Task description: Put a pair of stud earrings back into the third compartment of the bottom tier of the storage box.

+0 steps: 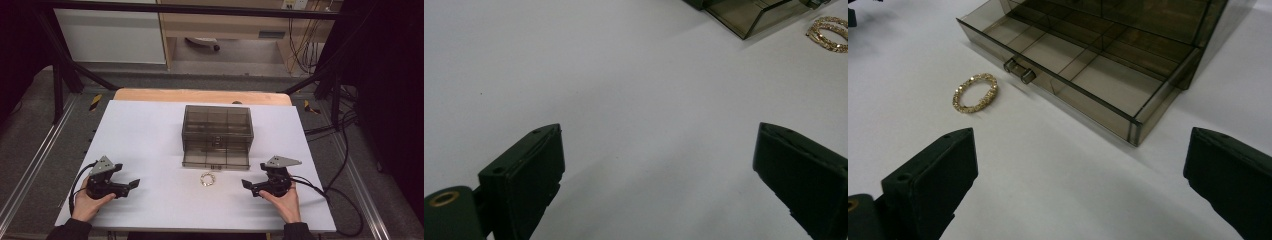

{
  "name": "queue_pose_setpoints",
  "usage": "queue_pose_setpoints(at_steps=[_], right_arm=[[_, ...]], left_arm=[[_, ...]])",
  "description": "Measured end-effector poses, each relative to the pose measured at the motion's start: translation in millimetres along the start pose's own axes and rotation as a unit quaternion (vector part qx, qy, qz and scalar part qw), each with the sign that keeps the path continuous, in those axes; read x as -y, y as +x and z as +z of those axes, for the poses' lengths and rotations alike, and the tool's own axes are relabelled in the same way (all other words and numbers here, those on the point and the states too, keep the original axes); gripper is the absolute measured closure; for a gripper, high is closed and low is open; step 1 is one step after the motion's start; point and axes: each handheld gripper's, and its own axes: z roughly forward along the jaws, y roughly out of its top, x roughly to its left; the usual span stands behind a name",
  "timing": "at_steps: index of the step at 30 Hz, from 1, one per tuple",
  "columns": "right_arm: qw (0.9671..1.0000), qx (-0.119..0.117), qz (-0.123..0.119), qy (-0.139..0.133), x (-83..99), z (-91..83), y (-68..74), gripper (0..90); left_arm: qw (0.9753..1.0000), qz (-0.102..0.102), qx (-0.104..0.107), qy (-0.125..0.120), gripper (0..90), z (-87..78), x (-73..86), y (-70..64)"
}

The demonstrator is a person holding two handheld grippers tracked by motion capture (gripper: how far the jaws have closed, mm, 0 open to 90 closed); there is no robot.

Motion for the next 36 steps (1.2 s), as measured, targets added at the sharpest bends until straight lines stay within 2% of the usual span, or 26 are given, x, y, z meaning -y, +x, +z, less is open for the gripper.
queue_pose_setpoints(at_steps=[10,19,33,36], right_arm=[[0.9998,-0.012,-0.011,0.010,-7.9,13.8,17.2,1.9],[0.9996,-0.020,-0.009,0.017,-15.8,28.2,30.0,2.6],[0.9988,-0.034,-0.024,0.026,-32.5,52.9,54.3,3.3],[0.9986,-0.030,-0.029,0.032,-33.3,59.0,57.5,4.2]], left_arm=[[1.0000,0.001,0.001,0.000,6.4,0.3,-0.6,-0.8],[1.0000,0.000,0.000,0.001,6.3,0.7,0.0,0.2],[1.0000,0.000,0.000,0.003,6.0,1.2,0.6,1.1],[1.0000,-0.001,0.000,0.003,5.9,1.2,0.7,1.3]])
